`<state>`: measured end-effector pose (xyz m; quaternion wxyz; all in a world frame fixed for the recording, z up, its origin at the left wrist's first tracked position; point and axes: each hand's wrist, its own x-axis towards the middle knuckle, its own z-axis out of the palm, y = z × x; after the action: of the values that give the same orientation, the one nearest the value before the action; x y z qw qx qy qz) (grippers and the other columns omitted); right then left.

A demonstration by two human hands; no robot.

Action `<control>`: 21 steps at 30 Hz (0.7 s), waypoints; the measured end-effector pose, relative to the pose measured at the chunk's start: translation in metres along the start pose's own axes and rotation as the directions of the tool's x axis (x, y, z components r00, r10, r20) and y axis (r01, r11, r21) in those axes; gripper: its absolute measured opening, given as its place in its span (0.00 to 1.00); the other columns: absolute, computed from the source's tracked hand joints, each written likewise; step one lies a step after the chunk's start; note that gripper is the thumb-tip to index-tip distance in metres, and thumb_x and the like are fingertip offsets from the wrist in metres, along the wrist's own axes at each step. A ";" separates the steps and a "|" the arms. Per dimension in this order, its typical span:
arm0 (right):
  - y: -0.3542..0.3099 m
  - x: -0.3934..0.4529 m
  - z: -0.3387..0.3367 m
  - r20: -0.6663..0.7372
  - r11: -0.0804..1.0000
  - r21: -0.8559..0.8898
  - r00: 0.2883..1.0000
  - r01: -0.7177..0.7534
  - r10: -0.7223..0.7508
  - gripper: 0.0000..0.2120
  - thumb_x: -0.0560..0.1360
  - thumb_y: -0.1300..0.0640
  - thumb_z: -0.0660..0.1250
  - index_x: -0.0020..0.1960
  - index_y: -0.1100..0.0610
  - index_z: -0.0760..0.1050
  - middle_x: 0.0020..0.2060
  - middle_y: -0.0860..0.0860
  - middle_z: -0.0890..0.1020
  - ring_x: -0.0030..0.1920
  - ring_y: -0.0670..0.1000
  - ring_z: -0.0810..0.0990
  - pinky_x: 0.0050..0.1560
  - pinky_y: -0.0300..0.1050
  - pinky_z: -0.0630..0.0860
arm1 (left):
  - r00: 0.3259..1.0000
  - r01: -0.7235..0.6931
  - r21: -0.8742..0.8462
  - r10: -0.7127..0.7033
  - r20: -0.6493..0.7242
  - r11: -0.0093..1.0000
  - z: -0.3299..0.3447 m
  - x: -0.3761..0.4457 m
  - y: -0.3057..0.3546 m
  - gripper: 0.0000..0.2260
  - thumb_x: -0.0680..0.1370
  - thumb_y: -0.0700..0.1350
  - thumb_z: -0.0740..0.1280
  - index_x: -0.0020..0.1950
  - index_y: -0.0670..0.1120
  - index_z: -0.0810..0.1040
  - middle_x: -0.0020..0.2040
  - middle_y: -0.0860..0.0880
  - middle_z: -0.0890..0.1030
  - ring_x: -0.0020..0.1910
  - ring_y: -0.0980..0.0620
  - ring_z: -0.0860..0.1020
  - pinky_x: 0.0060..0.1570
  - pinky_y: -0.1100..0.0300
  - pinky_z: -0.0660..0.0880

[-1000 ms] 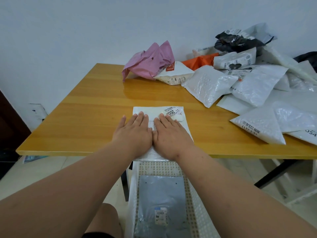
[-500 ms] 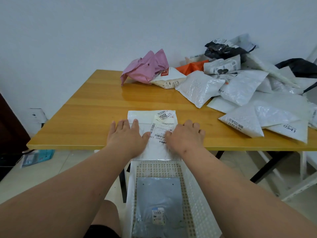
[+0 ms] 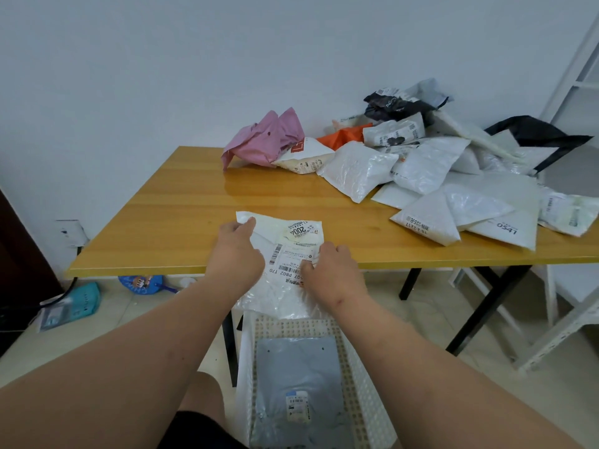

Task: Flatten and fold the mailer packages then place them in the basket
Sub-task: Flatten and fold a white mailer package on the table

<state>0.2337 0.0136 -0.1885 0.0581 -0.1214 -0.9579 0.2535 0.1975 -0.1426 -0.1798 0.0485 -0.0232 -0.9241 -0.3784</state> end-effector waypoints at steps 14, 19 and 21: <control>0.040 -0.056 0.001 0.197 0.887 0.416 0.972 -0.198 0.125 0.10 0.77 0.65 0.59 0.54 0.56 0.62 0.40 0.49 0.71 0.37 0.45 0.70 0.33 0.41 0.66 | 0.983 0.132 -0.079 -0.140 -0.115 0.988 0.028 -0.067 -0.042 0.13 0.74 0.45 0.71 0.46 0.45 0.67 0.36 0.47 0.74 0.33 0.48 0.72 0.32 0.57 0.65; 0.059 -0.065 0.017 0.339 0.950 0.238 0.934 -0.201 0.113 0.07 0.78 0.66 0.55 0.52 0.56 0.67 0.38 0.48 0.70 0.35 0.45 0.67 0.31 0.39 0.62 | 0.983 0.178 -0.056 -0.175 0.050 0.983 0.047 -0.073 -0.061 0.11 0.74 0.43 0.70 0.46 0.43 0.68 0.37 0.47 0.73 0.34 0.50 0.71 0.31 0.57 0.65; 0.067 -0.064 0.028 0.379 0.973 0.135 0.918 -0.185 0.121 0.08 0.79 0.65 0.54 0.45 0.57 0.68 0.36 0.48 0.70 0.34 0.45 0.67 0.30 0.37 0.62 | 0.976 0.182 -0.041 -0.176 0.129 0.982 0.056 -0.073 -0.070 0.10 0.73 0.41 0.70 0.45 0.44 0.68 0.38 0.47 0.73 0.34 0.51 0.70 0.32 0.57 0.66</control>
<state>0.3040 0.0404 -0.2494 -0.1324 -0.1412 -0.9145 0.3554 0.2604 -0.1542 -0.2761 -0.0442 0.0352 -0.9134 -0.4030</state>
